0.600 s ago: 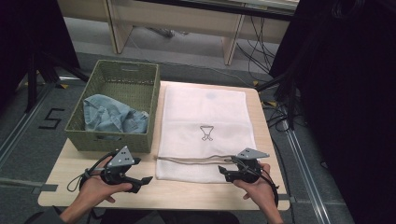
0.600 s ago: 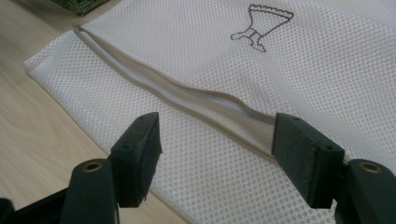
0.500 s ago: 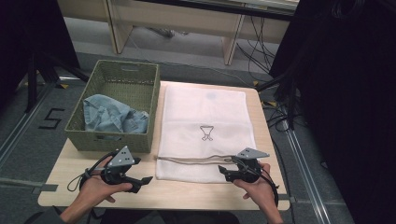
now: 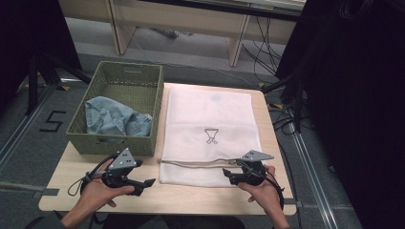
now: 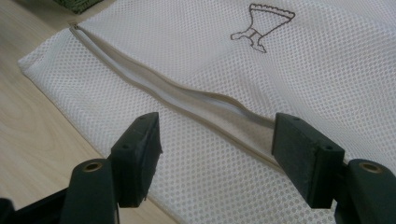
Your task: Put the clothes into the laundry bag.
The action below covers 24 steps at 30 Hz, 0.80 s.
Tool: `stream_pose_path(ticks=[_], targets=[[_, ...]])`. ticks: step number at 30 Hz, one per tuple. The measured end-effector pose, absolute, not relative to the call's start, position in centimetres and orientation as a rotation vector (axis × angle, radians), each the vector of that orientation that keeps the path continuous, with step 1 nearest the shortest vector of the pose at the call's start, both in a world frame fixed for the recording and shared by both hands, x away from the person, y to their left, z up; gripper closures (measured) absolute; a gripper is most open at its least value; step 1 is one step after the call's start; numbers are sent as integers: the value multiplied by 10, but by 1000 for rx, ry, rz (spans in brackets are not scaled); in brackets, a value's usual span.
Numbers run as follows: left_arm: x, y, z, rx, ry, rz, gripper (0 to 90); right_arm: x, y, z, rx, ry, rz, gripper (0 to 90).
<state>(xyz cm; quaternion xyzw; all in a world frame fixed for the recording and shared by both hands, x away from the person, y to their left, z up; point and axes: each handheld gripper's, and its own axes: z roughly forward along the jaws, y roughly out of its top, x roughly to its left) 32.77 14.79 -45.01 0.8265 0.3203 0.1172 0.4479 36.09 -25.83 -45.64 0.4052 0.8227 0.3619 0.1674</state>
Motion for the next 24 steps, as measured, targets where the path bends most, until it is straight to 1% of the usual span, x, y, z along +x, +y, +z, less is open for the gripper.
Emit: stream_pose_path(ticks=[4, 5, 6, 7, 9, 10, 12, 19, 22, 23, 24], targets=[[328, 150, -449, 2063, 788, 292, 207, 367, -258, -458, 1138, 2333, 1014, 339], [328, 148, -449, 2043, 805, 295, 207, 370, -257, -459, 1153, 2322, 1021, 339], [329, 149, -448, 2064, 791, 304, 207, 376, -258, -461, 1150, 2332, 983, 339], [329, 149, -448, 2071, 791, 291, 207, 378, -256, -462, 1202, 2328, 984, 339], [329, 149, -448, 2050, 808, 298, 207, 383, -256, -463, 1192, 2339, 955, 339], [330, 150, -448, 2067, 785, 312, 207, 383, -256, -463, 1192, 2339, 955, 339], [330, 149, -448, 2074, 800, 305, 206, 387, -253, -467, 1162, 2340, 938, 339], [330, 148, -448, 2089, 789, 302, 205, 406, -237, -476, 1104, 2388, 888, 333], [331, 146, -448, 2069, 798, 291, 201, 416, -229, -486, 1133, 2389, 948, 320], [331, 146, -449, 2062, 798, 295, 197, 418, -225, -487, 1157, 2429, 902, 312], [332, 147, -448, 2094, 775, 304, 196, 423, -220, -491, 1144, 2450, 906, 311]])
